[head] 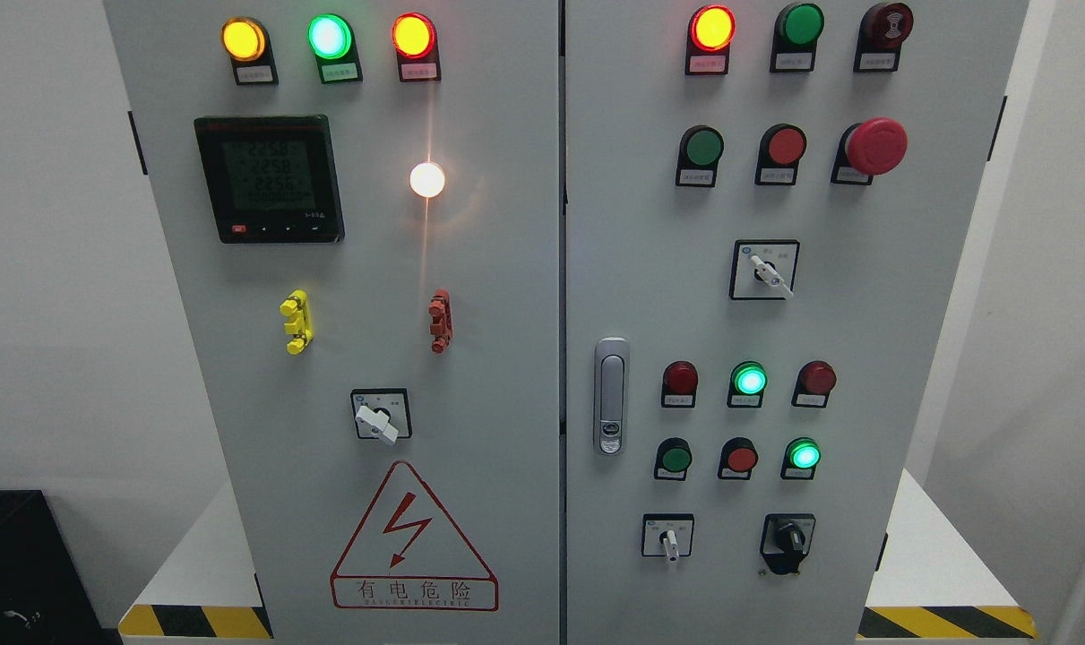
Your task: Flip black knob to close circuit
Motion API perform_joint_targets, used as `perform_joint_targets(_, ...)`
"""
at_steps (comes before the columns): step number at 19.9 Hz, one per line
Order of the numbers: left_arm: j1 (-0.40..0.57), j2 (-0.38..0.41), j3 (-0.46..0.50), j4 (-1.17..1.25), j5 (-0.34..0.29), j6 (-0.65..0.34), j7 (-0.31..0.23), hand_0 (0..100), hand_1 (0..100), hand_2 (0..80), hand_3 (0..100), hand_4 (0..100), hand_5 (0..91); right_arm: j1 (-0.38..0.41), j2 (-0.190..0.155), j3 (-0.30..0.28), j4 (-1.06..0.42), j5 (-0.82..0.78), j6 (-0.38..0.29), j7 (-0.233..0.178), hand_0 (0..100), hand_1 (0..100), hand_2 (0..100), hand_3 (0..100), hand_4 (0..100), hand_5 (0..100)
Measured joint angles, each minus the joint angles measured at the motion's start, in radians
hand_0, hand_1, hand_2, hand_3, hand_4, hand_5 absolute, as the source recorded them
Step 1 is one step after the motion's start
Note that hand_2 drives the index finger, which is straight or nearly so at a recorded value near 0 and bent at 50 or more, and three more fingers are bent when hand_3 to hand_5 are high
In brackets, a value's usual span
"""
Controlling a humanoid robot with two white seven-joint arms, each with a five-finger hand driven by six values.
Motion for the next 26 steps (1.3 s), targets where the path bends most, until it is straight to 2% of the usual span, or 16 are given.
perform_joint_targets(14,0.000,0.000,0.000,0.000,0.000,0.000,0.000,12,56,0.0,0,0,0.0,-0.011,-0.001,0.003,-0.003,0.004,-0.004,0.008,0,8,0,0,0,0)
perform_joint_targets(18,0.000,0.000,0.000,0.000,0.000,0.000,0.000,12,56,0.0,0,0,0.0,-0.012,-0.002,0.007,-0.015,0.009,-0.009,-0.012,0,8,0,0,0,0)
perform_joint_targets(24,0.000,0.000,0.000,0.000,0.000,0.000,0.000,12,56,0.0,0,0,0.0,-0.009,-0.001,0.036,-0.027,0.014,-0.009,-0.018,0,8,0,0,0,0)
perform_joint_targets(26,0.000,0.000,0.000,0.000,0.000,0.000,0.000,12,56,0.0,0,0,0.0,-0.007,0.000,0.048,-0.075,0.022,-0.006,-0.019,0,8,0,0,0,0)
